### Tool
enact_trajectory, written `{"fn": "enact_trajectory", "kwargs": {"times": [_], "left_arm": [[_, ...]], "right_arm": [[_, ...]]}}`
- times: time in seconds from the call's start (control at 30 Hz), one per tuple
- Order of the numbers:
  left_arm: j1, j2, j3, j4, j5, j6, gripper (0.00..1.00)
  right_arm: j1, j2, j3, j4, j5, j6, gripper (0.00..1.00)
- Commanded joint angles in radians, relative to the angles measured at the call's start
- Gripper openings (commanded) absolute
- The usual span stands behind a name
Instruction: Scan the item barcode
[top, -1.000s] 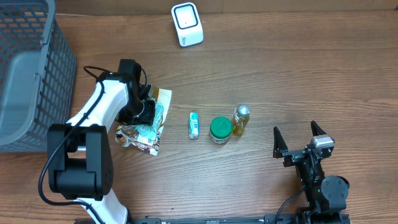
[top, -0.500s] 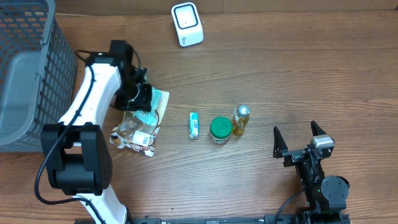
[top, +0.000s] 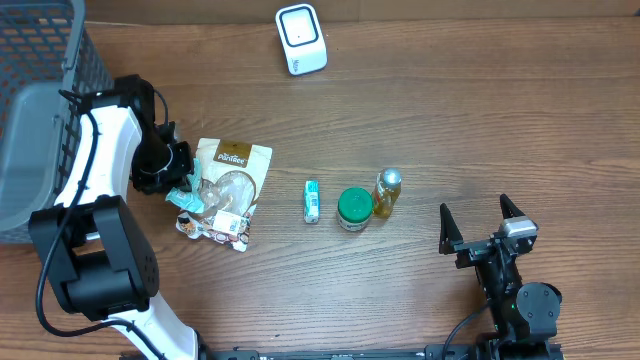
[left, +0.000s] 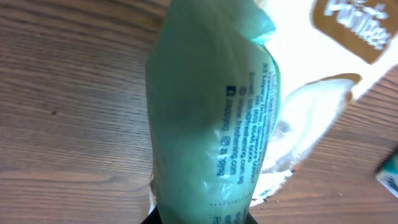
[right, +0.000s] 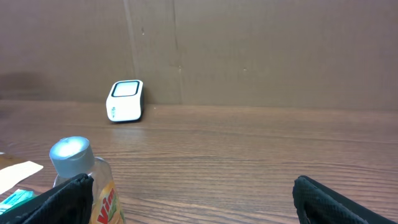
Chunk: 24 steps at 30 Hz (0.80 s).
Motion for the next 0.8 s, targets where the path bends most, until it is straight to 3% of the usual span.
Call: {"fn": "enact_trajectory", "kwargs": {"times": [0.0, 0.5, 0.77], "left_arm": [[-0.006, 0.009, -0.041, 0.013, -0.055, -0.052, 0.04], [-0.126, 0.009, -0.140, 0.050, 0.100, -0.077, 0.05], [-0.138, 0.008, -0.083, 0.040, 0.032, -0.109, 0.05]], "right_arm": [[-0.002, -0.008, -0.011, 0.005, 0.001, -0.005, 1.00], [-0.002, -0.008, -0.011, 0.005, 0.002, -0.005, 1.00], [-0.002, -0.008, -0.011, 0.005, 0.001, -0.005, 1.00]]}}
